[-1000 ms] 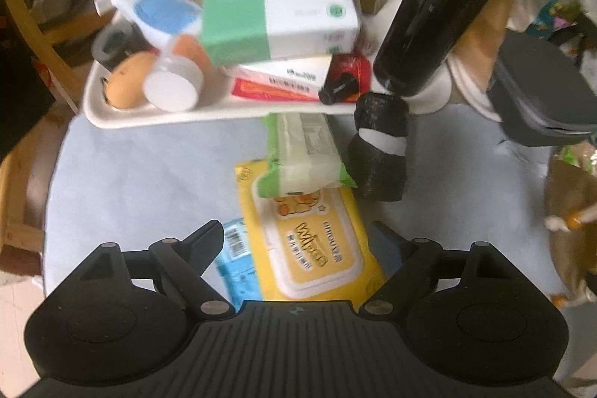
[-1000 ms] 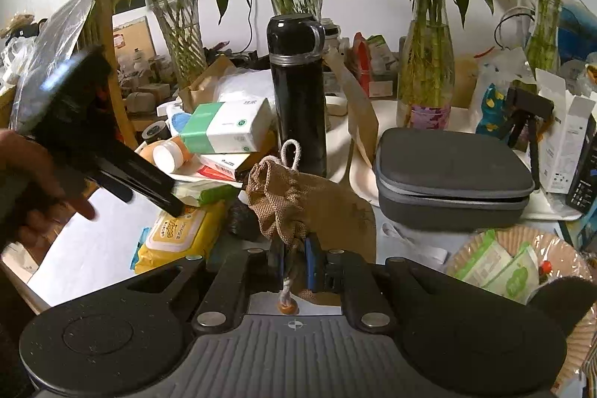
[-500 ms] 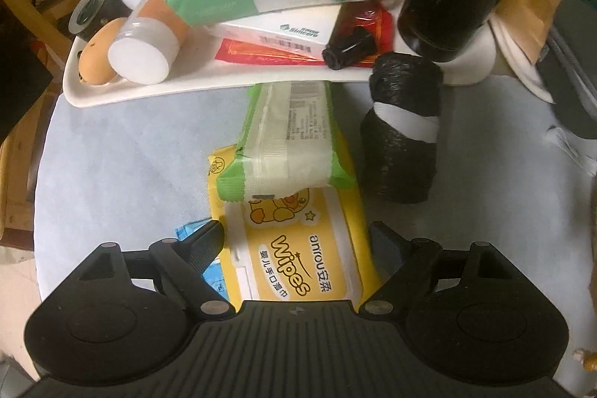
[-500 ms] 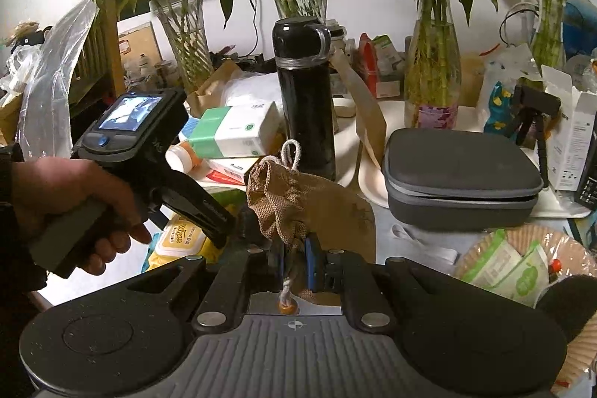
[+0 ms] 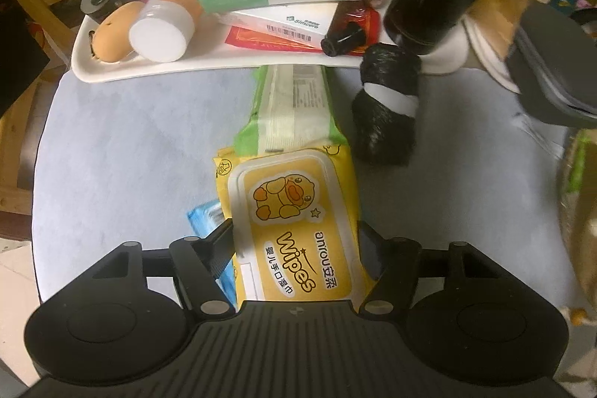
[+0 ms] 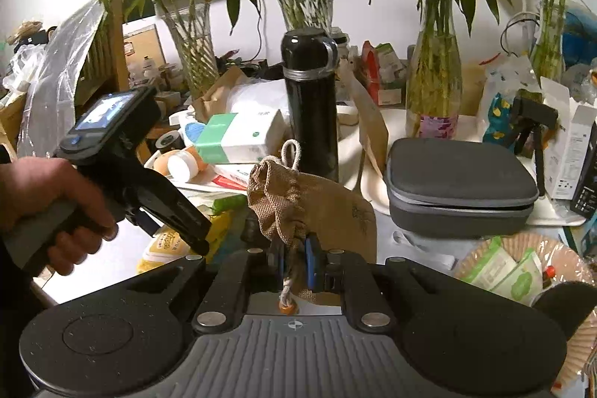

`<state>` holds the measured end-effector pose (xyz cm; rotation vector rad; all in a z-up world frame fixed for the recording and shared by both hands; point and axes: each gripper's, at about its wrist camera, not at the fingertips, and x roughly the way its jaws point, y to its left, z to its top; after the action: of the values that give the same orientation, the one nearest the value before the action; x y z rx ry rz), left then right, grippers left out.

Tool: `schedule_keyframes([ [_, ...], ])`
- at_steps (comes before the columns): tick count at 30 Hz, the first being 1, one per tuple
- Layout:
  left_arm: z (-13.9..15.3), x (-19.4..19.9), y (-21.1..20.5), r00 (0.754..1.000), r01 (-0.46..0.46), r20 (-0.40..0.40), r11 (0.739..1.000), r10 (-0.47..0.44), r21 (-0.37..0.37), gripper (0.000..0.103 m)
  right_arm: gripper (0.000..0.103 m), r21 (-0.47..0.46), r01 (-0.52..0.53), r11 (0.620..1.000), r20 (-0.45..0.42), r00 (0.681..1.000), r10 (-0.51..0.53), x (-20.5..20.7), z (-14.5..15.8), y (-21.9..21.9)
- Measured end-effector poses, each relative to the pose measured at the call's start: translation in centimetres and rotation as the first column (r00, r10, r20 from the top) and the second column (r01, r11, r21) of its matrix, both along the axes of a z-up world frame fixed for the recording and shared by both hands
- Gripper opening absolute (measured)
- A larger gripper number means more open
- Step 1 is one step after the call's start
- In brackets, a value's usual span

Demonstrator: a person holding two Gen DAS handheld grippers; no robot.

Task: Organize soft objects
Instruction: 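Lift the yellow wipes pack with the left gripper while the right gripper carries the pouch toward the box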

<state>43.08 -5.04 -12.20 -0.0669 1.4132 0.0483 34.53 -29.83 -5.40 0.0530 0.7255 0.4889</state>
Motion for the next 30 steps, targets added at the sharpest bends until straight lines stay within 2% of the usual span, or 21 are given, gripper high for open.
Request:
schedule_keyframes([
  [7,3.4,-2.1,1.0,0.997,0.052,0.059,0.998,-0.05,-0.028,0.066,0.013,0.046,0.015,0.999,0.003,1.0,-0.015,-1.6,1.4,-0.6],
  [13,6.7,-4.1,1.5,0.984,0.106,0.148,0.994,-0.101,-0.029,0.066,0.013,0.031,-0.002,1.0,0.033,0.999,0.001,-3.3,3.5,-0.3],
  [19,9.6,-6.3,1.9,0.961,0.163,0.234,0.986,-0.149,-0.042,0.066,0.013,0.011,-0.023,1.0,0.055,0.998,0.023,-4.9,5.7,-0.2],
  [30,15.0,-12.2,1.1,0.902,0.285,0.355,0.956,-0.244,-0.067,0.066,0.013,-0.042,-0.083,0.996,0.11,0.99,0.087,-8.9,9.2,0.5],
])
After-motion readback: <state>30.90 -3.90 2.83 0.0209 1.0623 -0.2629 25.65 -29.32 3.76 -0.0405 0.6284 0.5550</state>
